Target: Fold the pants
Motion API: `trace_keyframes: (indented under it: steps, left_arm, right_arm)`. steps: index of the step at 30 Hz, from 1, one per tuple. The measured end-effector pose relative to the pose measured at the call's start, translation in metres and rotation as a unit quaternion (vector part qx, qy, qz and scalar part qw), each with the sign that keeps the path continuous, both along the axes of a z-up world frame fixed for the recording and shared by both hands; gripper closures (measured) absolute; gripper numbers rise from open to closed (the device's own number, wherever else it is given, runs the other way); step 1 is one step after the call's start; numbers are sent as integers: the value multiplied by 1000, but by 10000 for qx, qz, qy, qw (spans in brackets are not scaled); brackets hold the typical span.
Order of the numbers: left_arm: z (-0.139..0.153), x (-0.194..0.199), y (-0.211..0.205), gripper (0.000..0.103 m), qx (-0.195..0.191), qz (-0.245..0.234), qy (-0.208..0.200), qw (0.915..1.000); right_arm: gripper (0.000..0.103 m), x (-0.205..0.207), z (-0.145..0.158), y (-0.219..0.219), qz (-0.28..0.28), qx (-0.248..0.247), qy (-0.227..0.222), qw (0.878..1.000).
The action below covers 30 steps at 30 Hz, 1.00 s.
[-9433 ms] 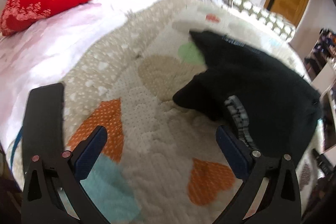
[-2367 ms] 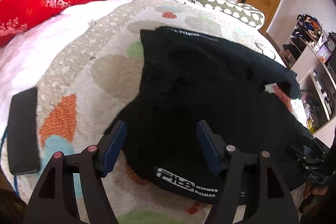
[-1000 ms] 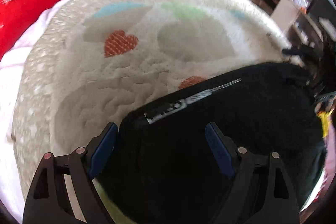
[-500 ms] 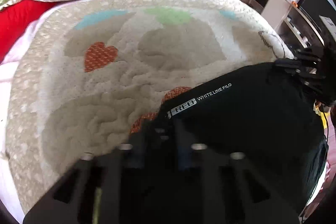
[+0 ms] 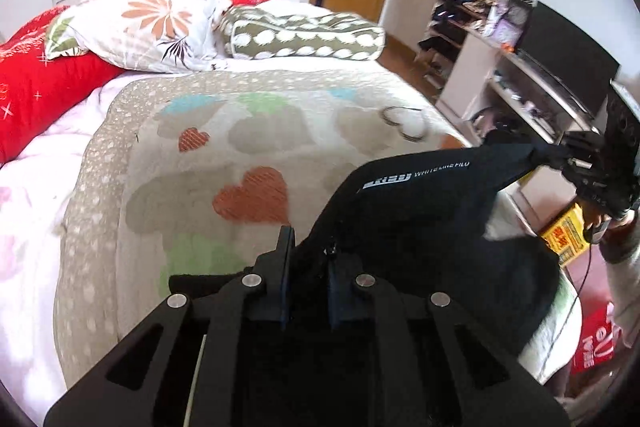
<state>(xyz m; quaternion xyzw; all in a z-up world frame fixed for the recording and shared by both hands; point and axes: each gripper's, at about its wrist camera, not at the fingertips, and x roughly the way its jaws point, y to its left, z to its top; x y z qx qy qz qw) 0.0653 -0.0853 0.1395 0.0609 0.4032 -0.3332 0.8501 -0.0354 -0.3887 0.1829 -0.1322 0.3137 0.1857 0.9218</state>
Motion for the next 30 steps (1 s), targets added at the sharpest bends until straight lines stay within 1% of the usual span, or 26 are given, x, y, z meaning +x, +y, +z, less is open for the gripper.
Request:
trace_keyframes:
  steps: [2, 4, 5, 7, 8, 10, 11, 12, 14, 15, 17, 18, 19, 23, 25, 27, 28, 29, 30]
  left_arm:
    - [-3, -25, 3, 92, 90, -51, -43, 9999]
    - [-13, -51, 9, 92, 256, -44, -39, 9997]
    - [-21, -62, 12, 92, 311, -42, 53, 9995]
    - [-38, -79, 20, 91, 375, 6, 181, 9991]
    - [-47, -83, 26, 91, 300, 84, 302, 9991]
    - [-67, -89, 35, 91, 142, 252, 706, 9971]
    - [-75, -91, 38, 91, 105, 338, 814, 9961]
    - [-80, -94, 40, 91, 82, 381, 846, 9957]
    - [-83, -101, 39, 91, 63, 362, 852, 9957]
    - [-82, -105, 39, 91, 65, 357, 799, 9961]
    - [-80, -110, 43, 90, -118, 360, 813, 9960]
    - [-79, -113, 47, 90, -253, 354, 863, 9953]
    - [-80, -115, 51, 90, -302, 353, 877, 9951]
    - [-86, -122, 56, 88, -269, 432, 947, 9942]
    - [-86, -125, 59, 87, -323, 490, 985, 9934]
    - [-82, -129, 62, 72, -376, 532, 1007, 9928]
    - [-78, -131, 65, 50, -452, 522, 982, 9928]
    - [-74, -133, 68, 39, -557, 504, 938, 9928]
    - [-71, -135, 71, 37, -628, 522, 897, 9926]
  right_arm:
    - [100, -36, -3, 10, 70, -9, -9, 10000]
    - [100, -65, -10, 16, 156, 159, 95, 9997]
    - [100, -79, -19, 21, 193, 275, 223, 9992]
    - [100, -94, -39, 26, 231, 448, 584, 9970]
    - [100, -103, -55, 30, 197, 553, 784, 9952]
    - [100, -112, -80, 32, 109, 833, 1143, 9899]
    - [100, -117, -91, 34, 46, 941, 1262, 9875]
    - [100, -120, -101, 36, -13, 1030, 1357, 9854]
    - [100, -124, -117, 40, -117, 1034, 1495, 9833]
    - [100, -125, -119, 41, -150, 1093, 1542, 9819]
    - [100, -130, -122, 37, -159, 1261, 1597, 9790]
    - [100, -132, -124, 38, -166, 1232, 1634, 9787]
    - [100, -130, -125, 38, -156, 1184, 1659, 9789]
    - [100, -132, -129, 41, -64, 994, 1741, 9797]
    - [99, -130, -128, 45, 10, 866, 1773, 9803]
    - [93, -133, -123, 47, 78, 695, 1761, 9819]
    - [91, -134, -120, 48, 90, 637, 1729, 9828]
    - [78, -136, -115, 48, 115, 601, 1691, 9837]
    - [60, -138, -110, 48, 154, 595, 1644, 9845]
